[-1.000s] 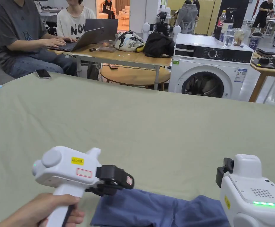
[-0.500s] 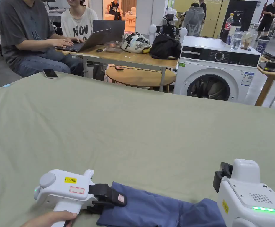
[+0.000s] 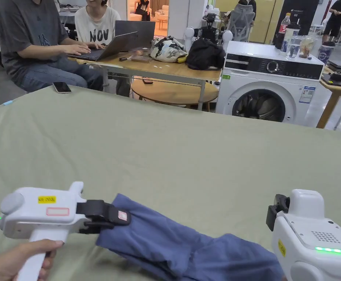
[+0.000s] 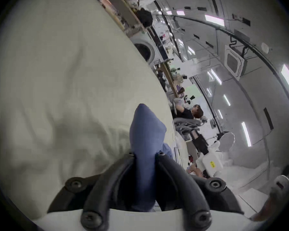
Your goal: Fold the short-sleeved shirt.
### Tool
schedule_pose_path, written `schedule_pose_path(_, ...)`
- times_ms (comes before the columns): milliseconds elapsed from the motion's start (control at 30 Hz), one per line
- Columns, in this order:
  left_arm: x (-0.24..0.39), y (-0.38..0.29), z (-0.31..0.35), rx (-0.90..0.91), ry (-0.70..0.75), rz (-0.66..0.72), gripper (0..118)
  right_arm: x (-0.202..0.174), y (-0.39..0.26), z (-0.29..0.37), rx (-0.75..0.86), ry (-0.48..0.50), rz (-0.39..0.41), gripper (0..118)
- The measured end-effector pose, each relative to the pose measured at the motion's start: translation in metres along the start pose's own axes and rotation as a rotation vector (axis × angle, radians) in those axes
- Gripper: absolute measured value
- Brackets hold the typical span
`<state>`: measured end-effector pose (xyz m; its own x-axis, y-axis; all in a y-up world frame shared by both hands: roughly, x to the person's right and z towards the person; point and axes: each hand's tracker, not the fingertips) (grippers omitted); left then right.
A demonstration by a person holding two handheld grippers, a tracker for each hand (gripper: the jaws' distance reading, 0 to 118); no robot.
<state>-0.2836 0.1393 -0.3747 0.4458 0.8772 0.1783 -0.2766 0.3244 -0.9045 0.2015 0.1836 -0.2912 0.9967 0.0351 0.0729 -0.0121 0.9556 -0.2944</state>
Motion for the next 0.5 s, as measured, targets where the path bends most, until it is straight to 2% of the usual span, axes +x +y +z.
schedule_pose_path(100,0.033,-0.008,0.038,0.047,0.107,-0.028,7,-0.001,0.002,-0.003,0.000,0.009,-0.002,0)
schedule_pose_path(233,0.045,-0.001,0.043,0.065,0.277,-0.061,7,-0.003,0.002,-0.006,-0.005,0.020,-0.005,0)
schedule_pose_path(367,0.069,-0.001,0.020,0.051,0.285,-0.082,7,-0.004,0.001,-0.007,-0.011,0.023,-0.007,0)
schedule_pose_path(500,0.102,-0.003,-0.018,0.003,0.267,-0.167,7,0.000,0.000,-0.004,-0.018,0.017,-0.007,0)
